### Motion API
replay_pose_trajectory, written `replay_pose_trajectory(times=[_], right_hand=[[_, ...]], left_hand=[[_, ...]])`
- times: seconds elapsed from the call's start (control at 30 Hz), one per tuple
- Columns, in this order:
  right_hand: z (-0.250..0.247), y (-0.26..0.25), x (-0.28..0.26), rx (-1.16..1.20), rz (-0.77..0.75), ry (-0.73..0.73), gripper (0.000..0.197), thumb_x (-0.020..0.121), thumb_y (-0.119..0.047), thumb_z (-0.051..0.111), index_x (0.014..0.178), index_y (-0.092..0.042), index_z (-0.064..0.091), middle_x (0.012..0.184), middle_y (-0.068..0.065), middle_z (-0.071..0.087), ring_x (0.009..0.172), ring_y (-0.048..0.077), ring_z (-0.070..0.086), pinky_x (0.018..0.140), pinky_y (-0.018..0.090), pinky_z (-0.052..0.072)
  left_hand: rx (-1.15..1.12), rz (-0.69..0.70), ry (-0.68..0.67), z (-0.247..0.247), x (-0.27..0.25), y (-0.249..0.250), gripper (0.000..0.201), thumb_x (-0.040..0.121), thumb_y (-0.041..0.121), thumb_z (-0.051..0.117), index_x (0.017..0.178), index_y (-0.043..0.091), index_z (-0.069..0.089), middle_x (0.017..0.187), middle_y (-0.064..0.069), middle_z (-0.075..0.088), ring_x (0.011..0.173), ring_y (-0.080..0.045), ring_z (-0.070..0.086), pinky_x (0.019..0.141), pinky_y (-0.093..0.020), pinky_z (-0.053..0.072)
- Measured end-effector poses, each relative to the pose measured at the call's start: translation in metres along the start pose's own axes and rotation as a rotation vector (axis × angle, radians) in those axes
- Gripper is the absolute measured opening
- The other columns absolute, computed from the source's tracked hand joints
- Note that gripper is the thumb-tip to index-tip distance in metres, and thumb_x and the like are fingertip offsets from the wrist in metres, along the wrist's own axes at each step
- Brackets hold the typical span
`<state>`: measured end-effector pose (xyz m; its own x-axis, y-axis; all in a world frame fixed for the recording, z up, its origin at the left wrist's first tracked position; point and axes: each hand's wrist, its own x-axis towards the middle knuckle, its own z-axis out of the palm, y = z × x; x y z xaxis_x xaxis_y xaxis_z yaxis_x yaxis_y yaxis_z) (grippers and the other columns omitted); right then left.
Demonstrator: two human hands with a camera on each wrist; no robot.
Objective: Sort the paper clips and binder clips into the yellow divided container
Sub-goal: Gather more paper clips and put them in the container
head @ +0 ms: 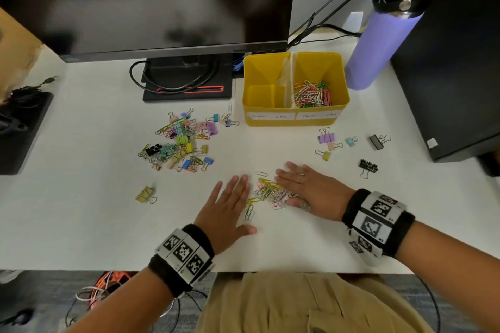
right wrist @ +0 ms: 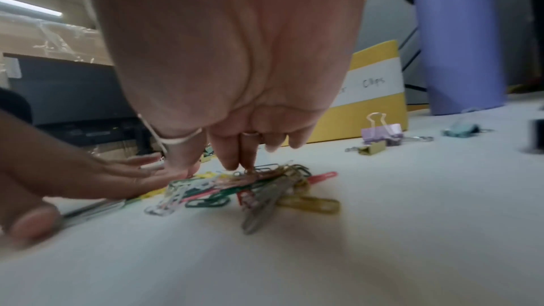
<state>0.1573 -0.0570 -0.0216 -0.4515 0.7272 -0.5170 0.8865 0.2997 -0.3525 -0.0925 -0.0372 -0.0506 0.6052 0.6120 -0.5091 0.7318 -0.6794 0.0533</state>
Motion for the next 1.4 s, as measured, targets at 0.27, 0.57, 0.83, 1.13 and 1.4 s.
replay_pose_trajectory(times=[0.27,0.57,0.83,1.13,1.4], right_hand=[[0.005,0.018,-0.03,0.37,0.315,0.293,0.067,0.075,-0.014,0.072,0.133,-0.012,0.039,0.131,0.013,0.04,0.123,0.029,0.039,0.104,0.032,0.033],[0.003,-0.004,-0.006,0.39,0.315,0.296,0.081,0.064,-0.025,0.081,0.131,-0.014,0.038,0.125,0.012,0.041,0.117,0.03,0.038,0.099,0.036,0.037],[-0.002,-0.016,0.011,0.235,0.268,0.263,0.058,0.072,-0.023,0.073,0.124,-0.02,0.046,0.123,0.01,0.041,0.111,0.029,0.034,0.09,0.043,0.044],[0.001,-0.005,0.009,0.108,0.308,0.317,0.022,0.087,-0.003,0.044,0.109,-0.007,0.046,0.115,0.014,0.043,0.106,0.028,0.039,0.082,0.034,0.043],[0.0,0.006,0.012,0.176,0.303,0.291,0.044,0.073,0.021,0.034,0.11,0.0,0.048,0.11,0.015,0.045,0.102,0.026,0.047,0.067,0.025,0.027]], left_hand=[[0.002,0.091,0.107,-0.023,0.02,0.027,0.074,0.084,0.051,0.026,0.143,0.005,0.02,0.148,-0.008,0.012,0.137,-0.024,0.036,0.103,-0.042,0.045],[-0.17,0.024,0.061,-0.047,0.035,0.057,0.083,0.086,0.053,0.048,0.147,0.011,0.009,0.157,-0.004,0.011,0.143,-0.025,0.013,0.114,-0.039,0.026],[-0.392,-0.182,0.196,-0.044,0.028,0.063,0.068,0.083,0.04,0.06,0.138,0.013,0.032,0.133,-0.007,0.038,0.12,-0.024,0.035,0.096,-0.031,0.038],[-0.472,-0.256,0.177,-0.059,0.043,0.08,0.032,0.09,0.004,0.046,0.122,0.007,0.043,0.124,-0.02,0.038,0.104,-0.035,0.044,0.075,-0.032,0.042],[-0.179,-0.249,-0.001,-0.069,0.056,0.067,0.041,0.084,-0.002,0.046,0.123,-0.001,0.032,0.124,-0.018,0.04,0.103,-0.027,0.048,0.089,-0.032,0.044]])
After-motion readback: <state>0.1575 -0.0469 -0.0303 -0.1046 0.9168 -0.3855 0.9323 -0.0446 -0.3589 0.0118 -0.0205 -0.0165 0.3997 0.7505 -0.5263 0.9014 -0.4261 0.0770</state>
